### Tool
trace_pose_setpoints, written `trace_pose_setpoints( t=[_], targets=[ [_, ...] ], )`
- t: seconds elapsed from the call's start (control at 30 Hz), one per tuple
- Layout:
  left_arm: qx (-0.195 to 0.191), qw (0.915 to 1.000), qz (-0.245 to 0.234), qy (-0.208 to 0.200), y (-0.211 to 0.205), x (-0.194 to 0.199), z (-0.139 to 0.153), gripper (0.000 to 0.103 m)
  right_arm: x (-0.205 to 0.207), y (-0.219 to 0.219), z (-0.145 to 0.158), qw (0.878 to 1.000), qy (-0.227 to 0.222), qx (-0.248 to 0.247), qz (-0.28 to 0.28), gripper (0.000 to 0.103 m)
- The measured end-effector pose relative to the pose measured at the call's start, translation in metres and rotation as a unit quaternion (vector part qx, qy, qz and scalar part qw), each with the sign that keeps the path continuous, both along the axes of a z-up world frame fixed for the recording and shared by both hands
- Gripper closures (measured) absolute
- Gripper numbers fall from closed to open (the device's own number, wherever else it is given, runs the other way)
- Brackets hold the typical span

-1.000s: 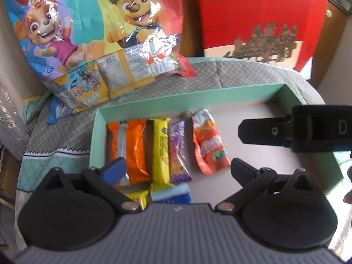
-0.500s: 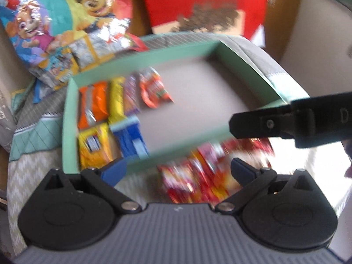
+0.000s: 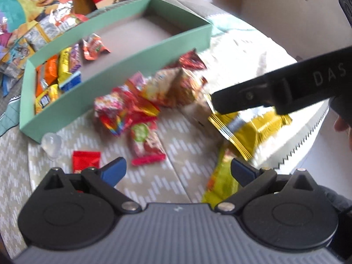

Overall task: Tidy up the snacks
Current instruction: 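Move both tools back toward the snack pile, then grasp the yellow-green stick with left tool while right tool grasps yellow wafer pack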

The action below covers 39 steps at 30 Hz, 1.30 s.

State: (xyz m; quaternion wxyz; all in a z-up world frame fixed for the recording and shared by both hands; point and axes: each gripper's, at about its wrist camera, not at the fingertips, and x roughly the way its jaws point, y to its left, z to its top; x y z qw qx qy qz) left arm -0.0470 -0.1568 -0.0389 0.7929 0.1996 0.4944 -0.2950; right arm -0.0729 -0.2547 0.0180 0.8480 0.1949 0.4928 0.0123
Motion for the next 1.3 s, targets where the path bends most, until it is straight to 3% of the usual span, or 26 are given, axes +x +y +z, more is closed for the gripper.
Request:
trace_pose_setpoints(
  t=[0.27, 0.47, 0.67, 0.8, 0.87, 1.0, 1.13, 1.3],
  targets=[
    [0.019, 0.9997, -0.007, 0.011, -0.011, -0.005, -0.018, 0.000, -0.035, -0.018, -0.007, 1.000, 0.006, -0.030, -0.007, 0.000],
    [0.056, 0.9975, 0.044, 0.004, -0.004, 0.010, -0.034, 0.000, -0.041, -0.011, -0.013, 0.996, 0.021, -0.071, 0.041, 0.000],
    [0.034, 0.9973, 0.063, 0.017, 0.011, 0.021, -0.034, 0.000, -0.033, 0.011, -0.023, 0.986, 0.026, -0.124, 0.108, 0.000],
    [0.032, 0.9967, 0.071, 0.025, 0.016, 0.025, -0.038, 0.000, -0.021, 0.025, -0.026, 0.976, 0.007, -0.166, 0.142, 0.000],
    [0.027, 0.9959, 0.081, 0.028, 0.019, 0.028, -0.039, 0.000, -0.012, 0.026, -0.027, 0.975, -0.002, -0.174, 0.141, 0.002],
    [0.022, 0.9951, 0.095, 0.015, 0.022, 0.032, -0.034, 0.000, 0.008, 0.016, -0.039, 0.980, 0.013, -0.174, 0.098, 0.014],
    [0.019, 0.9979, 0.058, -0.020, 0.015, 0.026, -0.021, 0.000, 0.006, -0.006, -0.043, 0.991, 0.025, -0.119, 0.050, 0.015],
    [0.042, 0.9945, -0.048, -0.083, -0.018, 0.010, -0.013, 0.000, -0.006, -0.015, -0.035, 0.993, 0.019, -0.103, 0.046, 0.011]
  ],
)
